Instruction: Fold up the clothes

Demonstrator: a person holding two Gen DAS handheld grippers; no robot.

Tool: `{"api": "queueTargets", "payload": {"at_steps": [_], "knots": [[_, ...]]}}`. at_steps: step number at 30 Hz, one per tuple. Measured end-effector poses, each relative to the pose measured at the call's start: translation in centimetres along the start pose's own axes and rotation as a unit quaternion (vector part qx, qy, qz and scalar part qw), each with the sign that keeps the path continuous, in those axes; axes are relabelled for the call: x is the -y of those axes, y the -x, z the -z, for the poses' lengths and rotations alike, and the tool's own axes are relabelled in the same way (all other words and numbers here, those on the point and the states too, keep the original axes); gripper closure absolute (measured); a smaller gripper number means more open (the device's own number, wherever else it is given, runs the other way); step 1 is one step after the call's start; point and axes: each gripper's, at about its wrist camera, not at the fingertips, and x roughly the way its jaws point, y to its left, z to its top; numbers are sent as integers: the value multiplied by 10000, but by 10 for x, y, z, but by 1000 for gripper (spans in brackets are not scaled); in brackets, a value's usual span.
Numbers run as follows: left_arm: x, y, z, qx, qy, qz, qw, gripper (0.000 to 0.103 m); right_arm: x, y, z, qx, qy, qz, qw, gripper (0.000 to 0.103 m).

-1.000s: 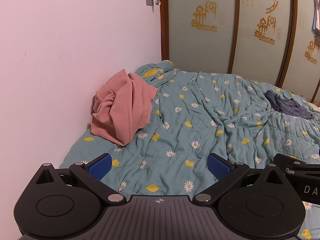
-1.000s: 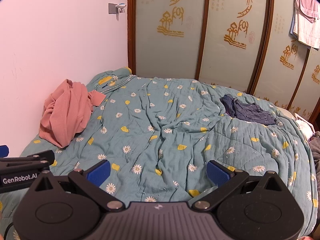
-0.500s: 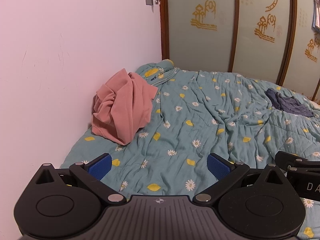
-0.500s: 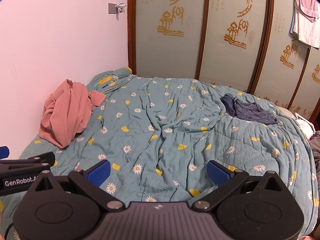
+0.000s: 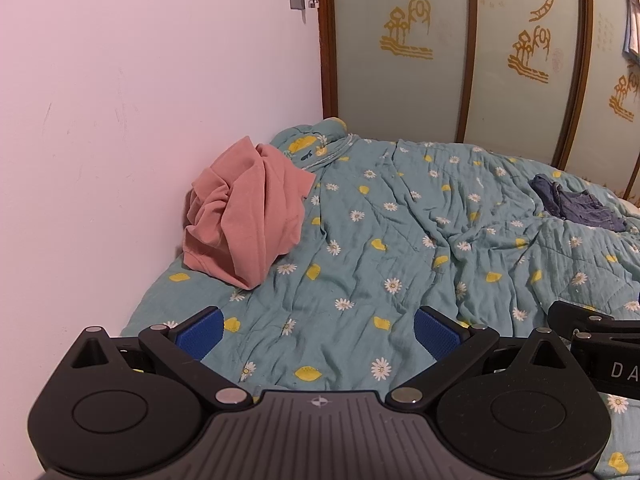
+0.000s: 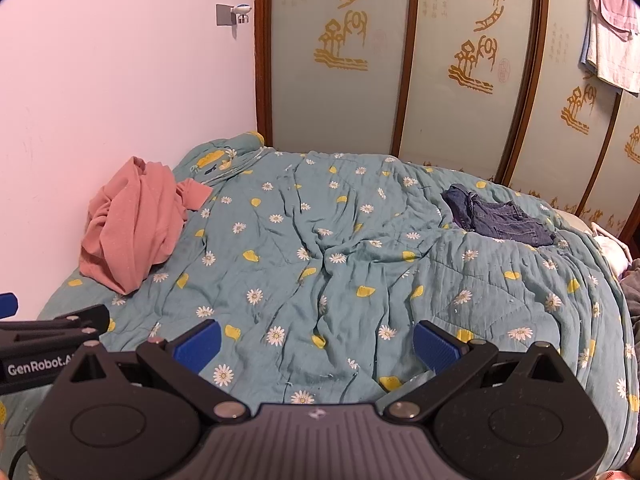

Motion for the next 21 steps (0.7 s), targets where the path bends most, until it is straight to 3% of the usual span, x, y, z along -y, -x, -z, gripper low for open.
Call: {"api": "queueTargets", "payload": {"at_steps": [21], "knots": [[-1,1,0,-11,49,-45,10000,0,7,-5,1,27,-168,-28,9999,0]]}}
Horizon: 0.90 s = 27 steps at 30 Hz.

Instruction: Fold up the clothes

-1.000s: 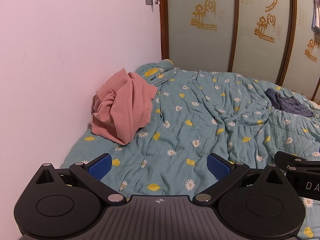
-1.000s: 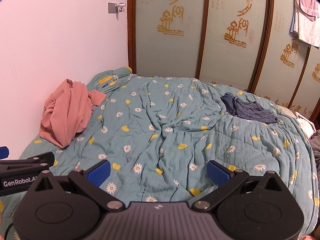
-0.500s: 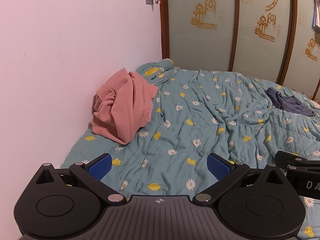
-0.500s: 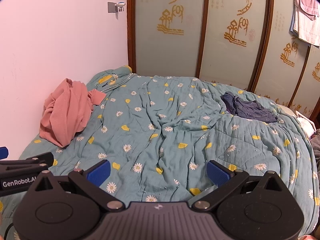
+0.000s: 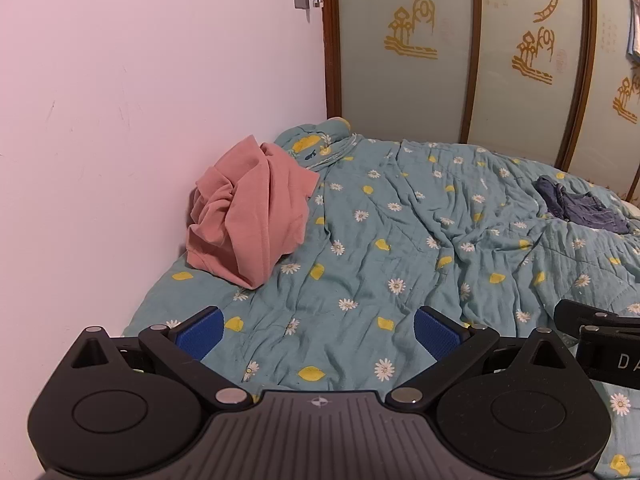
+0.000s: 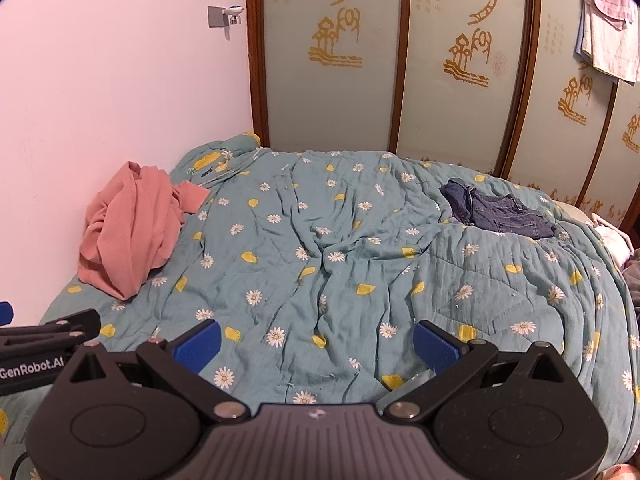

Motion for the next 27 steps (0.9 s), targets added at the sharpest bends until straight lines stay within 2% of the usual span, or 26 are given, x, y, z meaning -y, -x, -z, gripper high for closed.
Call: {"api": "queueTargets", "payload": {"at_steps": [6,10,12,14,16,18,20,23,25,27], "knots": [[-1,-2,0,7,-20,-72,10000,0,3,-5,1,72,-146,-149,9998,0],[-9,-5,-3,141,41,-382,9992,0,9,-12,5,121,-313,-434,9985,0],[-21,-6,-8,310,188,-613,9975,0,15,-14,10,315,-595,-946,9932,0],[-35,-10,-16,391,357,-879,9947,0,23,-16,15,571,-950,-1596,9809,0],[-59,-19,-29,463,567,-1221,9898,0,24,-19,17,727,-1093,-1958,9718,0],[-79,-27,-39,488,724,-1424,9860,0,16,-24,16,904,-1000,-2133,9676,0],[-96,-33,-47,456,1000,-1544,9819,0,6,-35,11,844,-731,-2303,9667,0],[-130,-46,-60,628,1844,-1747,9652,0,-7,-54,2,707,-425,-2679,9599,0],[-148,-55,-64,909,2354,-1686,9528,0,-16,-65,-6,779,-496,-2671,9592,0],[-158,-69,-69,986,2585,-1415,9505,0,-25,-73,-13,1009,-415,-2481,9626,0]]}}
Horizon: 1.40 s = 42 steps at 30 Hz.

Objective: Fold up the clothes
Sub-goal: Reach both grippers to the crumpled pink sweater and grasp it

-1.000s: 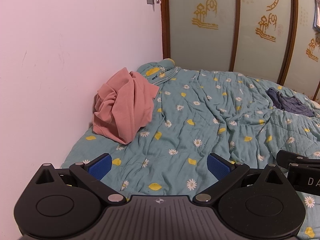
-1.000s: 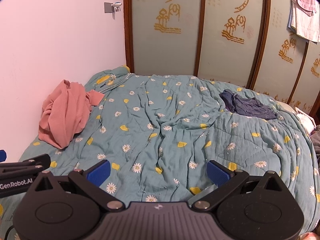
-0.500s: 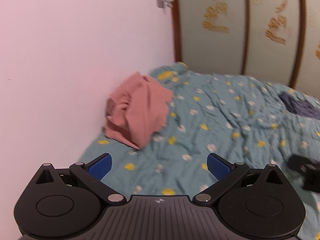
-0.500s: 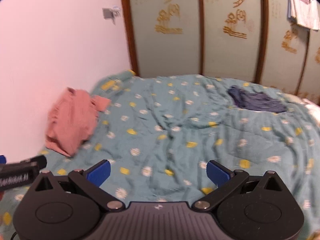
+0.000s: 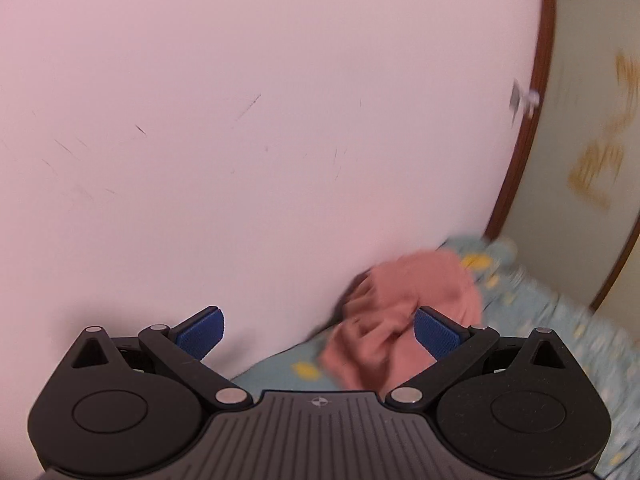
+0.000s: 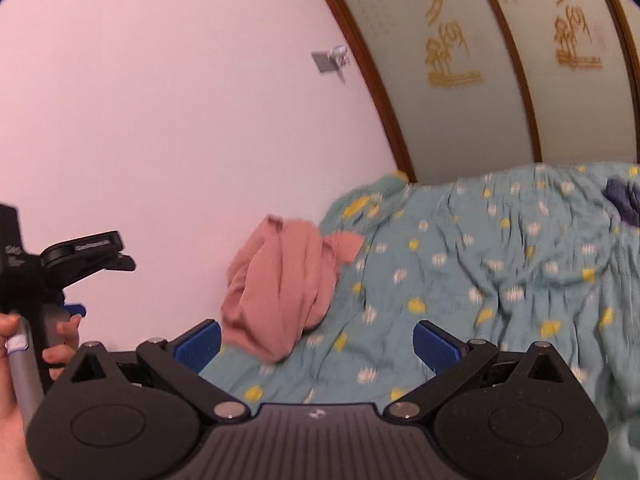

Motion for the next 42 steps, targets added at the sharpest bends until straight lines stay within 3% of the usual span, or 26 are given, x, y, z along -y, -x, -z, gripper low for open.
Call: {"api": "queueTargets", "payload": {"at_steps": [3,8,11,13,15,19,23,24,26,27,34,39,42], "knots": [[9,-24,-5,84,-312,122,9994,0,-9,-37,-3,18,322,172,9993,0],[17,-55,11,156,-1102,99,9937,0,-20,-98,5,-308,723,15,9969,0],[1,-76,27,137,-1181,-147,9928,0,-35,-141,17,-658,1119,-210,9913,10],[-8,-82,32,129,-1234,-194,9921,0,-42,-165,25,-845,1227,-457,9878,28],[-15,-91,40,95,-1295,-194,9913,0,-53,-192,35,-871,1501,-627,9828,37],[-20,-103,46,-39,-1069,-49,9942,0,-67,-242,49,-976,1909,-779,9736,37],[-21,-115,47,-210,-962,272,9948,0,-64,-277,57,-1094,1526,-971,9774,37],[-21,-118,48,-239,-940,261,9949,0,-63,-284,58,-1076,1450,-994,9785,40],[-21,-121,48,-281,-904,248,9952,0,-63,-296,59,-1060,1367,-1040,9794,73],[-21,-122,48,-296,-891,244,9953,0,-64,-296,58,-1069,1415,-1048,9786,99],[-22,-126,50,-340,-851,268,9954,0,-52,-257,36,-812,1309,-888,9841,99],[-17,-123,54,-343,-971,333,9941,0,3,-191,-9,-185,1089,-247,9936,99],[-6,-122,61,-365,-1197,372,9914,0,45,-146,-29,56,1074,372,9935,99]]}}
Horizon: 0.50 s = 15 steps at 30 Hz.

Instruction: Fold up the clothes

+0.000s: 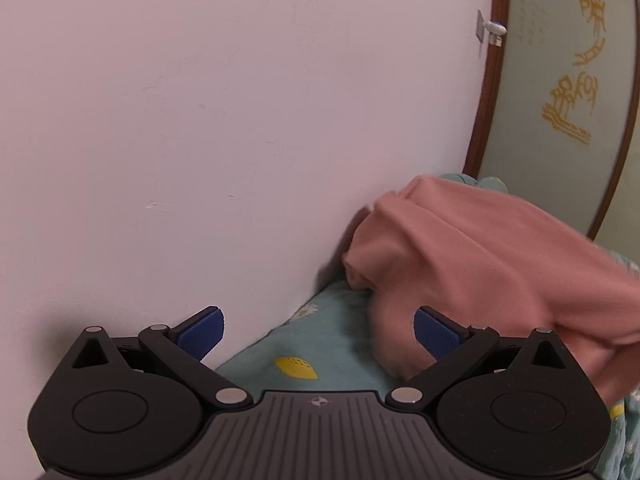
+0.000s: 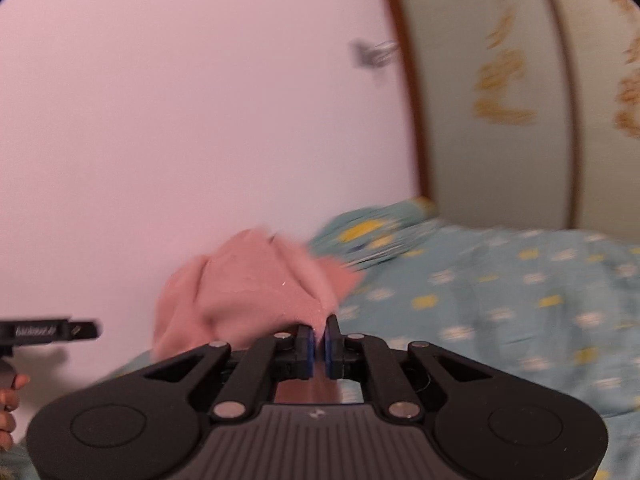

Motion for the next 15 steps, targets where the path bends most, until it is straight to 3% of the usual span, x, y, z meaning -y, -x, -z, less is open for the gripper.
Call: {"api": "queueTargets", "payload": {"at_steps": [5,8,11,13,15], "knots": [[27,2,10,-29,-543,202,9983,0,69,41,7,-78,-170,963,9952,99],[42,5,16,-7,-834,356,9959,0,97,41,22,-481,-250,1296,9901,94],[67,9,29,73,-1343,574,9893,0,111,48,38,-585,-325,1390,9880,86],[75,10,34,79,-1472,667,9868,0,115,55,43,-534,-355,1434,9876,65],[85,12,39,12,-1553,991,9829,2,117,59,45,-490,-344,1439,9878,64]]}}
